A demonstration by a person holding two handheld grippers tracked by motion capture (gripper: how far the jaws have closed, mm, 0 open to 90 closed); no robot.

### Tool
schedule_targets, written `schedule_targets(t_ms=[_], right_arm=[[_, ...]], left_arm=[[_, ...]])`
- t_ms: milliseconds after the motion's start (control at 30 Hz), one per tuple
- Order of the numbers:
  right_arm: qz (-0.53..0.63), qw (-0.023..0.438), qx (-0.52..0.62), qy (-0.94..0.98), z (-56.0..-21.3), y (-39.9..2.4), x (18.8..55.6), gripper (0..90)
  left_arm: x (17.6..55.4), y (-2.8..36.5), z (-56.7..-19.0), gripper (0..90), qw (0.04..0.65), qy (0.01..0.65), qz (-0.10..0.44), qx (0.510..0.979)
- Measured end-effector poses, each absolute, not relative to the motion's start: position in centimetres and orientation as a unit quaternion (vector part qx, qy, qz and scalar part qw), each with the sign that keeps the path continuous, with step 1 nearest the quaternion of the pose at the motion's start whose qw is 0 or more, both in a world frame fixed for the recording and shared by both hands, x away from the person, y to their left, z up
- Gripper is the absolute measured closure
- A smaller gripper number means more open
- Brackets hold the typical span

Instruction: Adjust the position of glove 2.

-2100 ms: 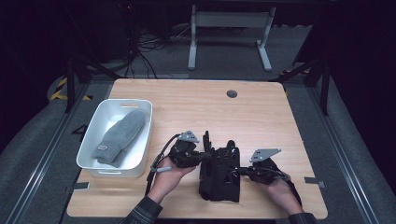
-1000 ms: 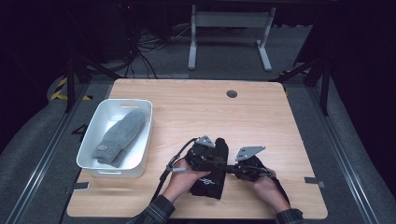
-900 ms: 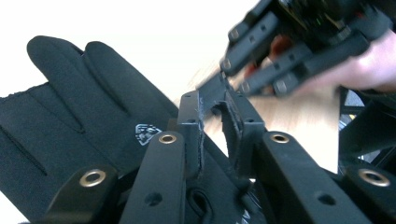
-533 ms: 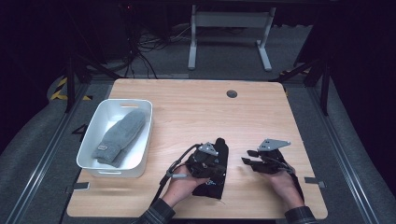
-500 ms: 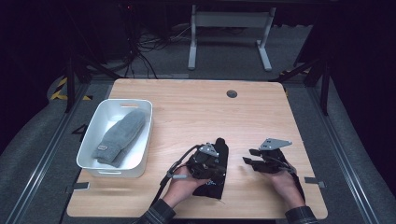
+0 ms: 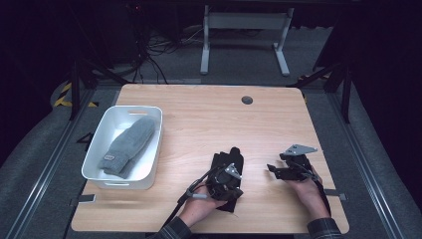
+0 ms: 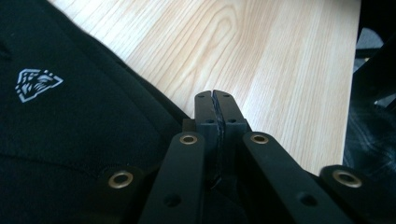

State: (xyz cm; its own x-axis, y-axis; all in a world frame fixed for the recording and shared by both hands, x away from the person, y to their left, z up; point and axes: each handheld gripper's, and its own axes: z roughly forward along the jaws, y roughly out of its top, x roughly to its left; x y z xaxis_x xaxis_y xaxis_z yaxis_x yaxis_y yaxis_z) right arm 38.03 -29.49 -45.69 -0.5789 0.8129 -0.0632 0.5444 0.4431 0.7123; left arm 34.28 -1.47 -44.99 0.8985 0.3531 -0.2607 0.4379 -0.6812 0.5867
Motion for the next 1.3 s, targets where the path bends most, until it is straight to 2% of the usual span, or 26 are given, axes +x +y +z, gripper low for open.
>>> schedule_targets(t_ms=[600, 767, 900, 1000, 1300], right_arm=[[0.331, 0.203, 0.416, 0.822, -46.3, -29.5, 38.3, 26.0], [0.341, 0.195, 0.420, 0.818, -46.5, -29.7, 38.3, 24.6], [0.346, 0.196, 0.419, 0.817, -46.7, -29.7, 38.3, 22.4], [0.350, 0.199, 0.418, 0.814, -46.8, -29.7, 38.2, 20.5], [0.348, 0.203, 0.423, 0.811, -46.9, -29.7, 38.2, 17.0]], left_arm=[[35.4, 3.6, -44.1, 89.7, 0.277, 0.247, -0.016, 0.928], [35.6, 4.5, -43.6, 89.4, 0.287, 0.255, -0.022, 0.923], [35.6, 4.8, -42.7, 85.4, 0.309, 0.250, -0.026, 0.917], [35.7, 5.2, -41.7, 77.8, 0.320, 0.248, -0.018, 0.914], [37.3, 6.1, -40.5, 44.4, 0.340, 0.258, 0.000, 0.904]])
